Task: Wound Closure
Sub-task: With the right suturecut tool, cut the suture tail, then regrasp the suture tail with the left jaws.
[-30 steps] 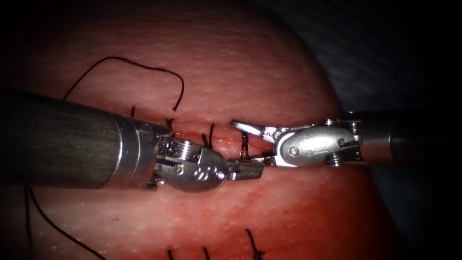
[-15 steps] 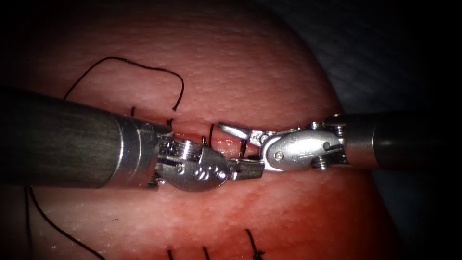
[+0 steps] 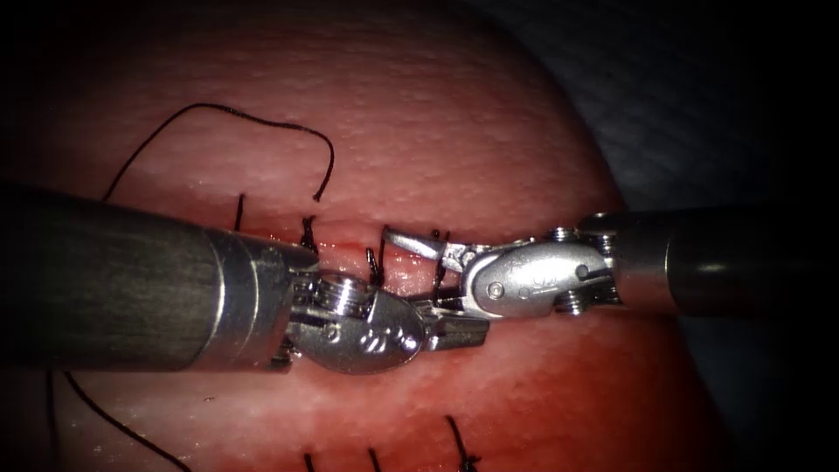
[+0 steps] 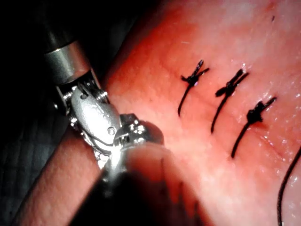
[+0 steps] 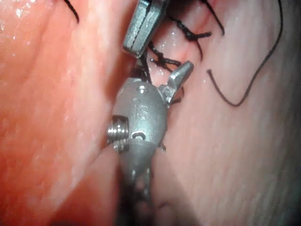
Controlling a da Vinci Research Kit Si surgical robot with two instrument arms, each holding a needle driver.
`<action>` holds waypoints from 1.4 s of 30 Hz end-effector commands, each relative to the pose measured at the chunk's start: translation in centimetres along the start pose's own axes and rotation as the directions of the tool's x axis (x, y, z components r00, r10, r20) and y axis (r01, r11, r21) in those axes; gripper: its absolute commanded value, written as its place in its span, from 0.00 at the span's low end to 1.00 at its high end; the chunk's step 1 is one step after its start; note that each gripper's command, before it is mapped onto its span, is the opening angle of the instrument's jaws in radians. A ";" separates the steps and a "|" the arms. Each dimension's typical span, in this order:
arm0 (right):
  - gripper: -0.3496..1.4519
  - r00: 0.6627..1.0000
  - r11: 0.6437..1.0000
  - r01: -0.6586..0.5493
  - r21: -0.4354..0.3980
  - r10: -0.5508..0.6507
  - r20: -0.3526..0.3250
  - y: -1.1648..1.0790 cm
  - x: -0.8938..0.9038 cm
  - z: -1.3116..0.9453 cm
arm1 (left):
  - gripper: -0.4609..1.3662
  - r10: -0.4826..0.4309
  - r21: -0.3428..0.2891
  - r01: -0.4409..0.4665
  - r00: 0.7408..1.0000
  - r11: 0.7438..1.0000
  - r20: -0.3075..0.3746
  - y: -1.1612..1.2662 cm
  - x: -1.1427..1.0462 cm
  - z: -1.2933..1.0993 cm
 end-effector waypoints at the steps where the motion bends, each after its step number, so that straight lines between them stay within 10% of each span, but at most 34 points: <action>1: 0.85 1.000 1.000 0.005 0.007 -0.004 -0.004 0.01 0.01 -0.02 | 0.06 0.002 -0.004 -0.002 1.000 1.000 -0.004 0.00 -0.03 -0.02; 6: 0.84 1.000 1.000 0.009 0.022 -0.009 -0.013 0.07 0.05 -0.15 | 0.06 -0.012 0.010 0.012 1.000 1.000 -0.022 -0.03 -0.17 -0.12; 7: 0.84 1.000 1.000 0.012 0.021 -0.012 -0.012 0.10 0.07 -0.23 | 0.23 -0.027 0.008 0.028 0.999 1.000 -0.027 -0.05 -0.24 -0.15; 17: 0.84 1.000 0.999 0.015 0.033 -0.015 0.004 0.28 0.12 -0.63 | 0.64 -0.042 0.021 0.043 0.998 0.999 -0.045 -0.11 -0.47 -0.15; 28: 0.83 1.000 1.000 0.011 0.029 -0.011 0.025 0.39 0.10 -0.90 | 0.26 0.006 0.056 -0.004 1.000 0.998 -0.027 -0.12 -0.32 0.16; 42: 0.83 0.999 1.000 0.008 0.024 -0.009 0.046 0.51 0.14 -1.15 | 0.35 0.037 0.027 -0.037 0.999 0.999 -0.004 0.02 -0.49 0.37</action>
